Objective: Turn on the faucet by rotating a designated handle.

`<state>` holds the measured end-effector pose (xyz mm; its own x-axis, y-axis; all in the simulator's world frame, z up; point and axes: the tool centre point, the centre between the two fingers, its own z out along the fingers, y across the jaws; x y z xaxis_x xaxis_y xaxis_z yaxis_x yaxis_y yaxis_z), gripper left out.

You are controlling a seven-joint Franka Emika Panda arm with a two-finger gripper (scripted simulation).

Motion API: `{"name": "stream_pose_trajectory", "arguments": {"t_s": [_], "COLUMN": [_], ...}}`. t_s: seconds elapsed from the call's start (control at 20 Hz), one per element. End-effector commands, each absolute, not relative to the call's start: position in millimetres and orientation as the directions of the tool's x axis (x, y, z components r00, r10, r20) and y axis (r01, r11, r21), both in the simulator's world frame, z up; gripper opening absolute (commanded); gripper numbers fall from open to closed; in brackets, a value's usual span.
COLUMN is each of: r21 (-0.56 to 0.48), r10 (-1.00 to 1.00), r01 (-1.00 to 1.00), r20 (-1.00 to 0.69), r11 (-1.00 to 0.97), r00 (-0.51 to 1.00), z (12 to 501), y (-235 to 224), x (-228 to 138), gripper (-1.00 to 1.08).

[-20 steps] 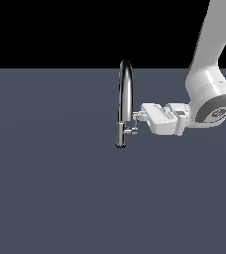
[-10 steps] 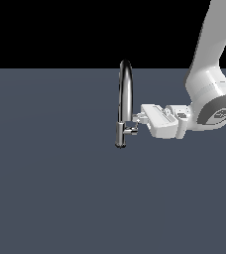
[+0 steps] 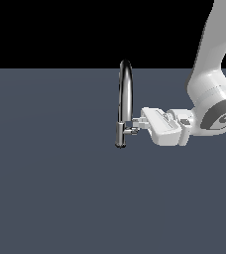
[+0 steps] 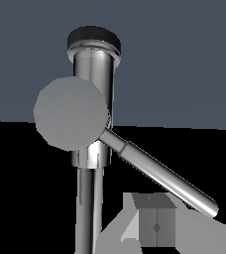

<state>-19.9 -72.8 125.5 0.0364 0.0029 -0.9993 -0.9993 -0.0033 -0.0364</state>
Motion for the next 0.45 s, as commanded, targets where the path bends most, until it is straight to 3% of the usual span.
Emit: {"name": "stream_pose_trajectory", "arguments": {"t_s": [0.0, 0.4], "r21": [-0.025, -0.006], "r10": [0.002, 0.0], "r01": [-1.0, -1.0], "r20": [-1.0, -1.0], "r11": [0.001, 0.009], "r00": [0.025, 0.006], "z": [108.8, 63.2], "y": [-75.3, -80.2], "x": [-27.2, -45.7], "gripper": [-1.0, -1.0]}}
